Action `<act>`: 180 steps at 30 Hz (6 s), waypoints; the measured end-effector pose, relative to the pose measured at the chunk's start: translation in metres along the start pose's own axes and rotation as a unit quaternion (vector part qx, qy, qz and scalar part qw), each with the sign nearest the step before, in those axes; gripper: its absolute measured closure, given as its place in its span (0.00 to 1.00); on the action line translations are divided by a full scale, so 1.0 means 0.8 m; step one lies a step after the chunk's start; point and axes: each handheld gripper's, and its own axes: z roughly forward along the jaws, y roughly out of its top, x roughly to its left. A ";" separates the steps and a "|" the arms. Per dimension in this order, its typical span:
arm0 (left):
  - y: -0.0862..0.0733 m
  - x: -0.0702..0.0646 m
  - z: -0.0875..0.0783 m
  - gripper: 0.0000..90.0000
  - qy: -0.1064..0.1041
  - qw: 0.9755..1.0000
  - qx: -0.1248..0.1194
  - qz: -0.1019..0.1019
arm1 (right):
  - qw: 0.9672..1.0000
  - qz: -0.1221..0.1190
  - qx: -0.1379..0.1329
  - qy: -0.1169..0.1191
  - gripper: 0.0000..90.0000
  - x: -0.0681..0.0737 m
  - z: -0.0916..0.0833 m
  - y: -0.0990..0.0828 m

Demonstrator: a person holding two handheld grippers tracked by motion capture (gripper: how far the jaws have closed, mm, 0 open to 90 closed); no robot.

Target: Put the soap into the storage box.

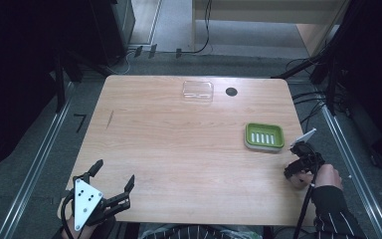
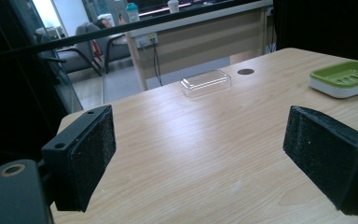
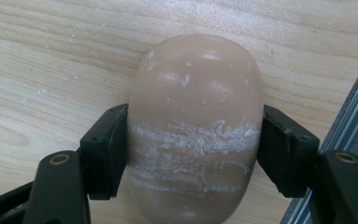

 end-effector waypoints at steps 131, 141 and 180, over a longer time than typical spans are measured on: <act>0.000 0.002 0.002 0.11 0.000 1.000 0.006 -0.006 | 0.958 -0.280 -0.051 -0.037 0.37 0.067 -0.080 0.092; 0.000 0.002 0.002 0.11 0.000 1.000 0.007 -0.005 | 0.953 -0.296 -0.054 -0.040 0.37 0.068 -0.084 0.105; -0.005 0.006 -0.014 0.11 0.023 1.000 0.009 -0.010 | 0.930 -0.362 -0.053 -0.040 0.37 0.070 -0.068 0.155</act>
